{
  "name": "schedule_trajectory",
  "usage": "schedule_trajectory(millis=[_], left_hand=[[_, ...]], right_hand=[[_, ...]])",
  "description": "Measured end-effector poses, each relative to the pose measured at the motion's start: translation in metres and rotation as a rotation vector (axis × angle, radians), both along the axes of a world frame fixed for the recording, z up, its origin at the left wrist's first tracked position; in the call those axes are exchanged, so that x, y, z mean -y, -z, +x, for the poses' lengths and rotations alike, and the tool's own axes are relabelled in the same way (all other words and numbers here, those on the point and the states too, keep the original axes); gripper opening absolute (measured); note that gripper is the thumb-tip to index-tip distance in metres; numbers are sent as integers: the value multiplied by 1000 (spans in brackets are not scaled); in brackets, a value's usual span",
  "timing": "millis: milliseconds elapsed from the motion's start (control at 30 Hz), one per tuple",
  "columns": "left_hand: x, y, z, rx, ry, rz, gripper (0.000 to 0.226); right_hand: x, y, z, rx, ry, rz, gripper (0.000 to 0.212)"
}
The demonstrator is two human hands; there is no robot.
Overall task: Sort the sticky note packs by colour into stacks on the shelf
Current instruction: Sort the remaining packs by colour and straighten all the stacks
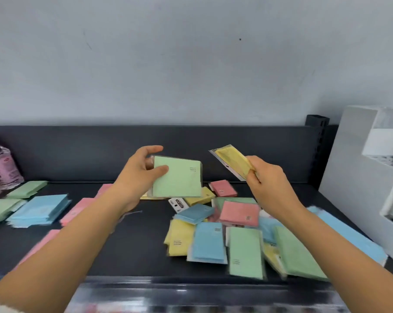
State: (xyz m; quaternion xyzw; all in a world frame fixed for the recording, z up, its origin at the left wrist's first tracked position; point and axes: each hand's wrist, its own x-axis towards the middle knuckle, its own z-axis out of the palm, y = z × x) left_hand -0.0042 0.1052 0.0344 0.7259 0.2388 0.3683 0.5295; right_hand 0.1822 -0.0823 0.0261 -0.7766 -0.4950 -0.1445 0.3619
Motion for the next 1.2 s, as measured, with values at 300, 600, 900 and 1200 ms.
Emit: schedule_trajectory(millis=[300, 600, 900, 1200], left_hand=[[-87, -8, -99, 113, 19, -99, 20], [-132, 1, -153, 151, 55, -109, 19], [-162, 17, -179, 177, -15, -176, 19], [-165, 16, -180, 153, -15, -187, 18]], right_hand=[[-63, 2, -109, 23, 103, -78, 28], [-99, 7, -178, 83, 142, -130, 36], [-131, 28, -191, 95, 81, -144, 47], [-141, 25, -196, 106, 39, -142, 46]])
